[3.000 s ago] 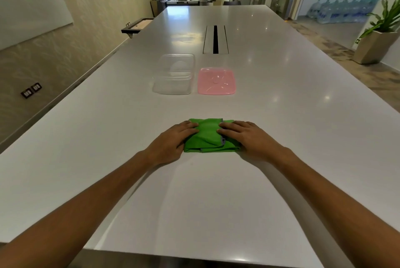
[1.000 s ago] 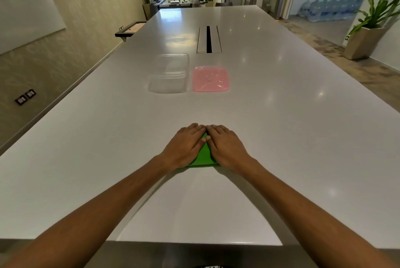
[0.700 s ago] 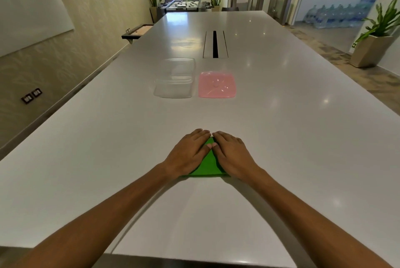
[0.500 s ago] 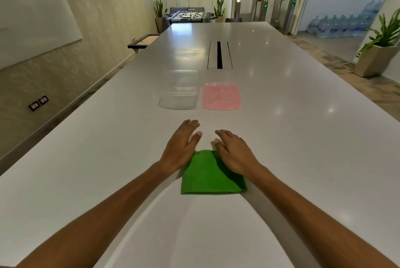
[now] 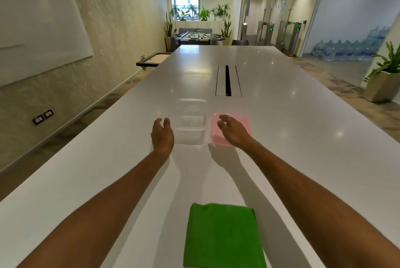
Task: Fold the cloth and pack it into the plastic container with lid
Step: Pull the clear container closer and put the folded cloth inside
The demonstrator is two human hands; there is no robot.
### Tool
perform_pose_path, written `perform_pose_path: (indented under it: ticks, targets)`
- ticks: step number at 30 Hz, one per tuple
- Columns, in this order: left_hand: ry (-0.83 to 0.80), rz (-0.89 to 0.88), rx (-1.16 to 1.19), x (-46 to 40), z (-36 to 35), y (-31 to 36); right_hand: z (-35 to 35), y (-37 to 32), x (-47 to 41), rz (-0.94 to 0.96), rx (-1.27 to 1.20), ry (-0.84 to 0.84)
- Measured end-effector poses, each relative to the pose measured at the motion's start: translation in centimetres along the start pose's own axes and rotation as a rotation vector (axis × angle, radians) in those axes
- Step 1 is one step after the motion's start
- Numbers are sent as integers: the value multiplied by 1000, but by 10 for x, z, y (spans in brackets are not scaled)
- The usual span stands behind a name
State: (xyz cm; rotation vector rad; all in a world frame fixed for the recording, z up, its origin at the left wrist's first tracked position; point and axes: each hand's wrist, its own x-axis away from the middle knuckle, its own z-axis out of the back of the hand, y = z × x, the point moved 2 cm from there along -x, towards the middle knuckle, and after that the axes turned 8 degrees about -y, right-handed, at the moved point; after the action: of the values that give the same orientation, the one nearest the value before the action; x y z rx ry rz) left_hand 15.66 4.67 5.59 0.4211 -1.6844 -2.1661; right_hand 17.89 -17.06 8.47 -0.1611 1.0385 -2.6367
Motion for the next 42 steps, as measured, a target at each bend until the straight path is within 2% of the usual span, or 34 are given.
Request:
perform_pose_path:
  ticks: [4,10,17,20,23,26,33,37,42]
  targets:
    - [36,63,52,-23,-13,-3,3,-6,-50,-2,-108,1]
    - [113,112,171,-48,-33,-16,-2,-2,-121,-100,-372,27]
    - [272,153,329,-44,-63,-31,-14,6,-186,-201,-613,34]
    - [299,167,386,-39,-67,-30,-25,6,-196,-224,-737,-10]
    - [316,199,466,-46,-60,-28,-27,3,-197,-201,-857,40]
    - [323,224,538,-51,-43,-23,-17,-8,-182,-140,-866,77]
    - [121,153,614,-48,7,-2,6,-35,-119,-71,-836,178]
    - [-74,142,502,-25,24,13,11,-43,-58,-119,-790,267]
    - [-149,143,465,-14,22,12,7,-32,0,-228,-706,407]
